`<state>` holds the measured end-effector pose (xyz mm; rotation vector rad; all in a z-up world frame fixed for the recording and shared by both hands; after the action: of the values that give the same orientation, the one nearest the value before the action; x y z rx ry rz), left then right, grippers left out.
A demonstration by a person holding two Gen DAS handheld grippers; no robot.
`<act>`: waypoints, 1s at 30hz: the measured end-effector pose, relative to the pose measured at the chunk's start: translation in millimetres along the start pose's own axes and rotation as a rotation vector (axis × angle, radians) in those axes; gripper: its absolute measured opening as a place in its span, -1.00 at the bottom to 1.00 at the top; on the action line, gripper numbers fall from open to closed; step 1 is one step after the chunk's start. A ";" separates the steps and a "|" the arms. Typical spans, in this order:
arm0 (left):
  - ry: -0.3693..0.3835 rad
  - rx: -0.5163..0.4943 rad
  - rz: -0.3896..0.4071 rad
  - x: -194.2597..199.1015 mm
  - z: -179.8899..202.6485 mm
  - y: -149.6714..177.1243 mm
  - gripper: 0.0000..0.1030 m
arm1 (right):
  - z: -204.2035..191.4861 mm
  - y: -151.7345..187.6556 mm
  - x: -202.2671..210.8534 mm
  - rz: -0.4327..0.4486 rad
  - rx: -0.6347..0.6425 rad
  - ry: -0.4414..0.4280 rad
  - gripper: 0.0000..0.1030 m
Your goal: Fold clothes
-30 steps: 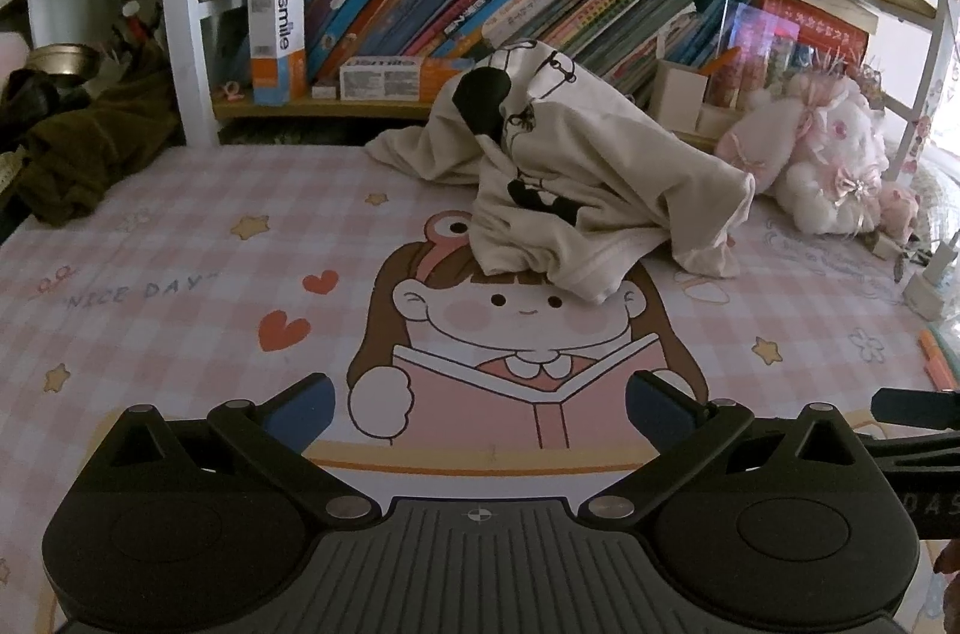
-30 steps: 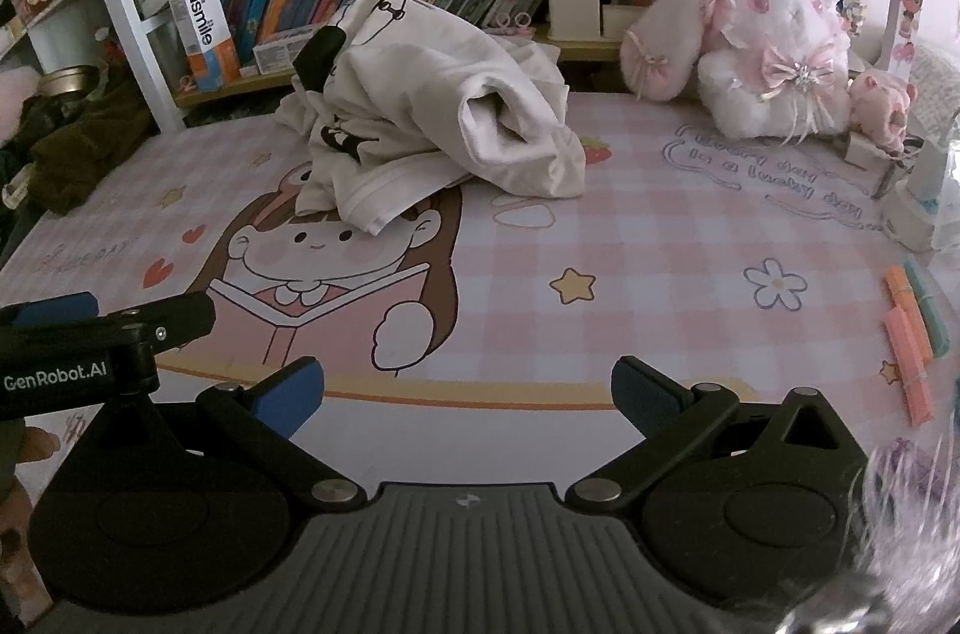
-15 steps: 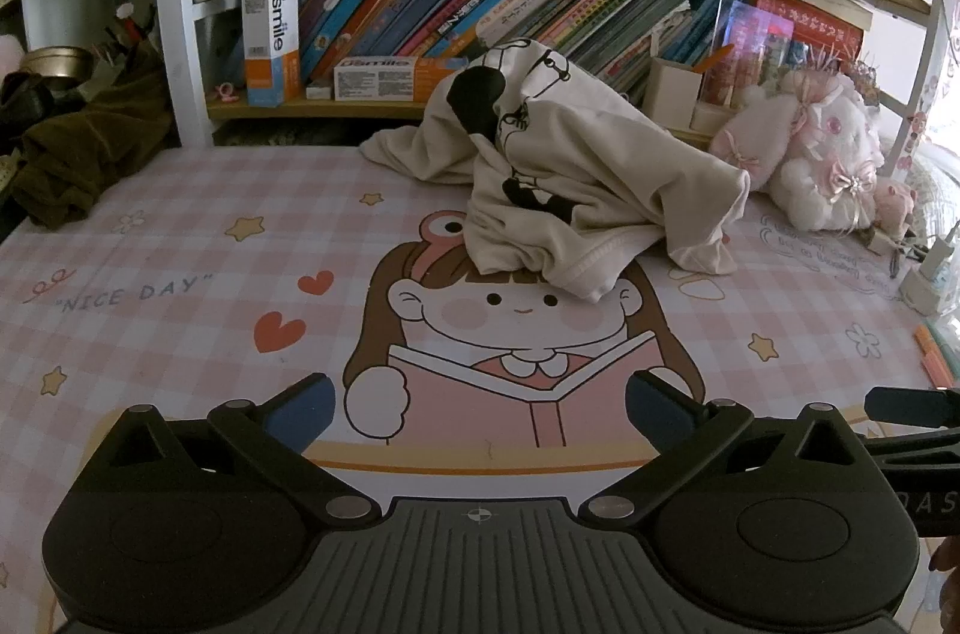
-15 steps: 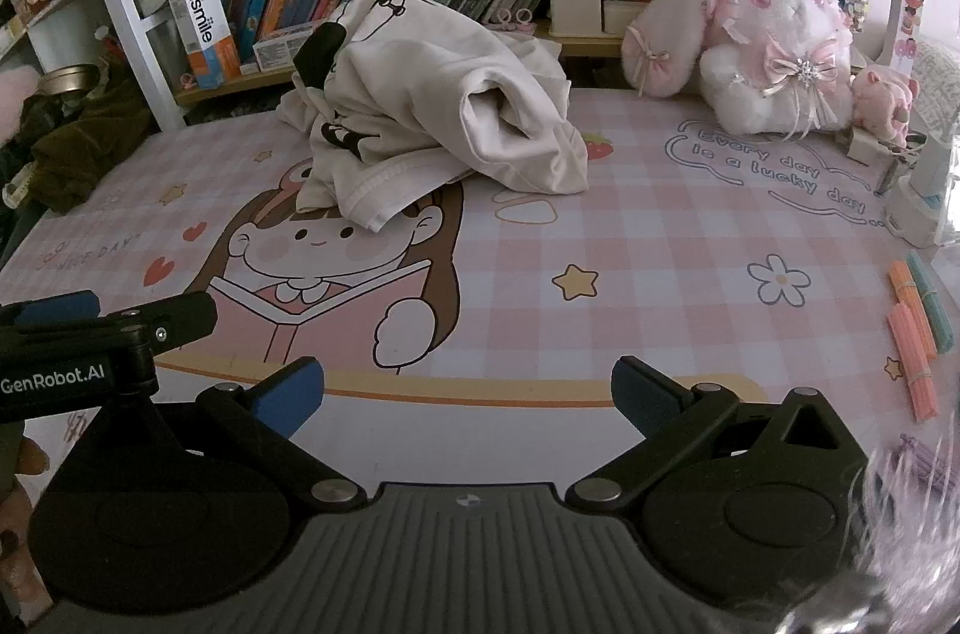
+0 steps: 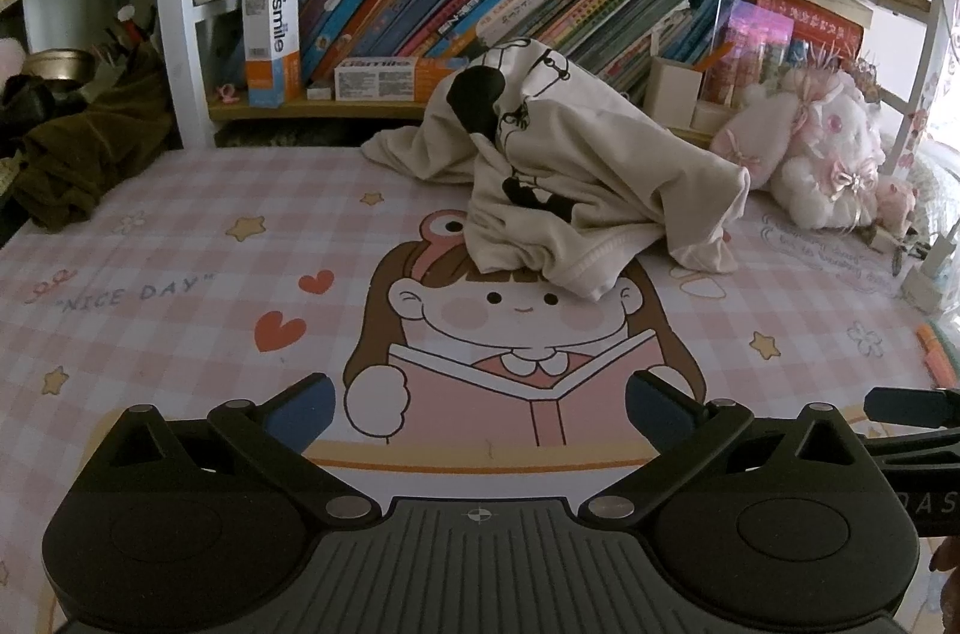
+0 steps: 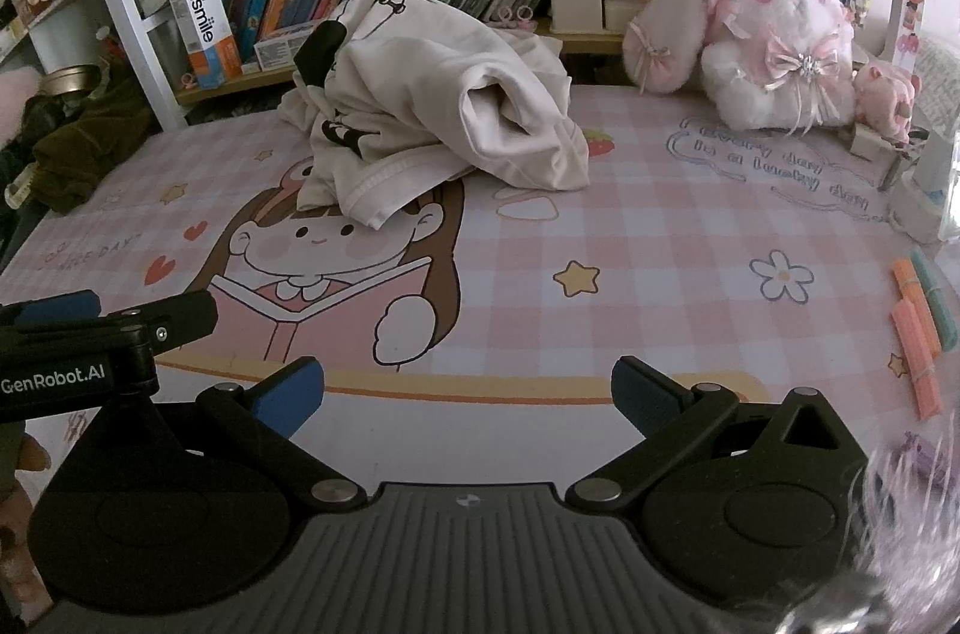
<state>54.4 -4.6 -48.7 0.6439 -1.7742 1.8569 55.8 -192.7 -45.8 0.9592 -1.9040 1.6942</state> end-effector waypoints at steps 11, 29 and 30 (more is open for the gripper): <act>-0.021 0.006 -0.001 2.2 3.1 1.6 1.00 | 3.7 0.8 0.0 -0.001 0.010 -0.015 1.00; -0.044 0.034 -0.016 2.3 19.8 7.2 1.00 | 21.4 1.0 -0.8 -0.002 0.040 -0.050 1.00; -0.042 0.035 -0.019 1.6 21.3 7.2 1.00 | 23.3 0.5 -0.9 -0.002 0.040 -0.053 1.00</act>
<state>48.6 -26.1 -52.3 0.7159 -1.7593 1.8780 59.2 -215.3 -50.9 1.0305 -1.9087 1.7286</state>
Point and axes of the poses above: each gripper's, at about its wrist camera, not at the fingertips, and x roughly against the way its jaws point, z to its right, y to its underside, the point moved 7 cm from there along -x, roughly the way its jaws point, and after that the axes turned 1 degree about -y, right-handed, at the moved point
